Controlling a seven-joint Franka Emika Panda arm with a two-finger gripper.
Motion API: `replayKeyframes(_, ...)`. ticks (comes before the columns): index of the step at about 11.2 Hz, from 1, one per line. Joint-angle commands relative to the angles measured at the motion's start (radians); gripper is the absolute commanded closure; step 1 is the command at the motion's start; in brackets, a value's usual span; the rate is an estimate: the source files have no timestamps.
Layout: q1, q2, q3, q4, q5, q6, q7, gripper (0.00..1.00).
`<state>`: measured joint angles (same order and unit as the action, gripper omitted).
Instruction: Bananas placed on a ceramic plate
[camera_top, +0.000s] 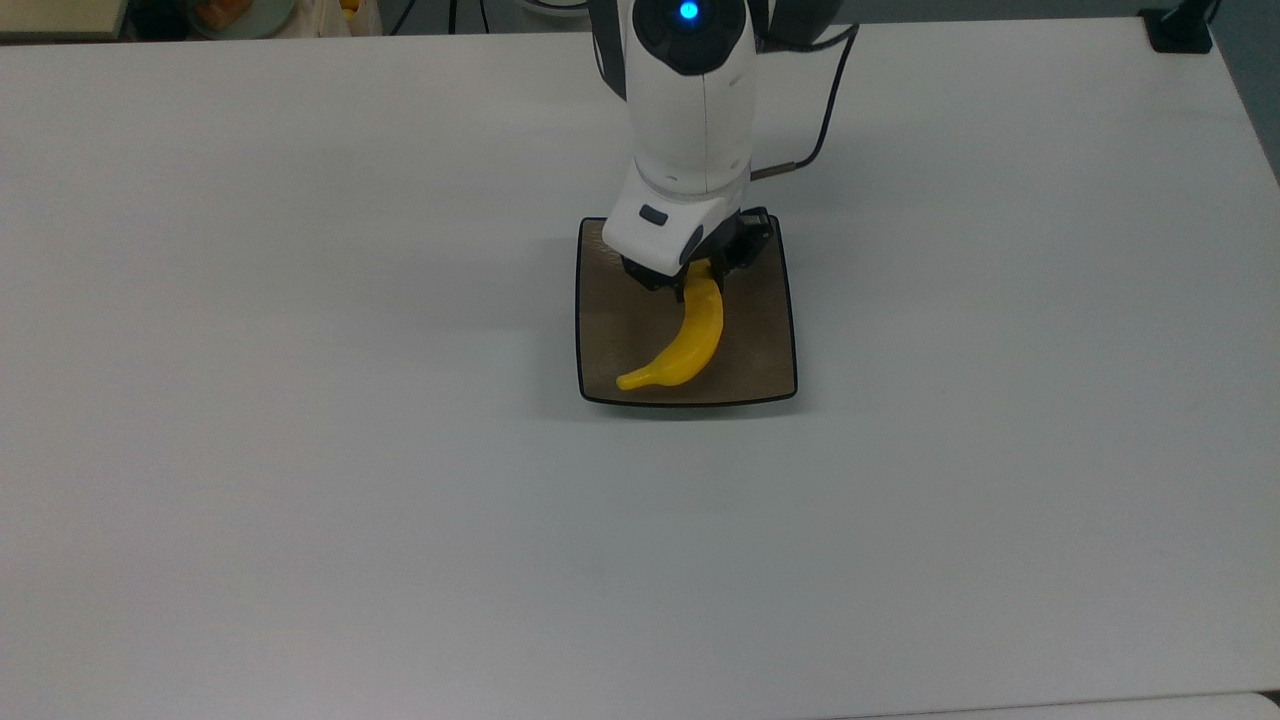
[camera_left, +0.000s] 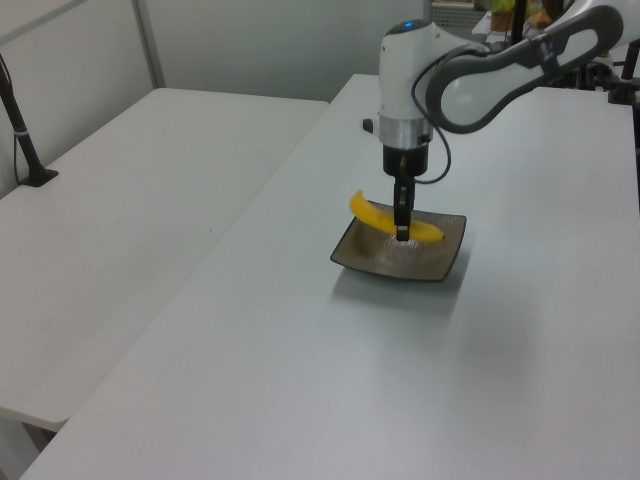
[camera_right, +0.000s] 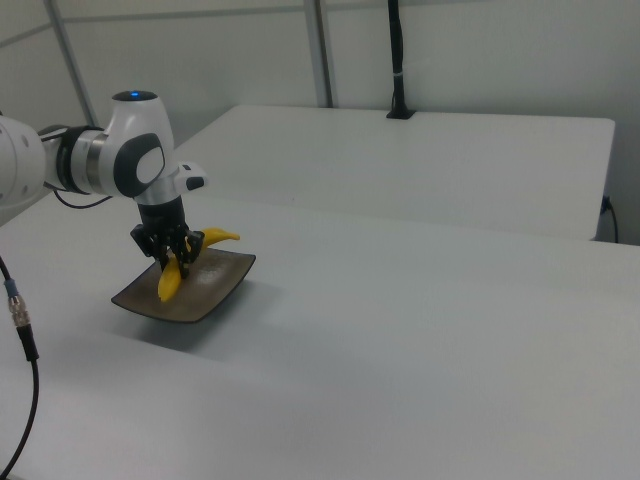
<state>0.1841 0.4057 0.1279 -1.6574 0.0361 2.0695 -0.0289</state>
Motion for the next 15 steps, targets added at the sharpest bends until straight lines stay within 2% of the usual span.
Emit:
replayKeyframes(1, 0.015, 0.022, -0.008, -0.007, 0.016, 0.060, 0.027, 1.00)
replayKeyframes(4, 0.015, 0.031, -0.008, -0.007, 0.016, 0.060, 0.026, 0.98)
replayKeyframes(5, 0.015, 0.031, -0.008, -0.009, 0.016, 0.060, 0.026, 0.91)
replayKeyframes(6, 0.015, 0.031, -0.008, -0.009, 0.016, 0.060, 0.026, 0.74)
replayKeyframes(7, 0.015, 0.030, -0.008, -0.009, 0.016, 0.060, 0.026, 0.51)
replayKeyframes(8, 0.015, 0.031, -0.008, -0.009, 0.015, 0.060, 0.026, 0.42)
replayKeyframes(9, 0.015, 0.030, -0.008, -0.007, 0.015, 0.060, 0.026, 0.26)
replayKeyframes(10, 0.015, 0.030, -0.008, -0.009, 0.008, 0.058, 0.024, 0.00)
replayKeyframes(13, 0.011, 0.010, -0.008, -0.007, 0.008, 0.041, 0.027, 0.00)
replayKeyframes(15, -0.001, -0.060, -0.019, -0.002, 0.002, -0.027, 0.067, 0.00)
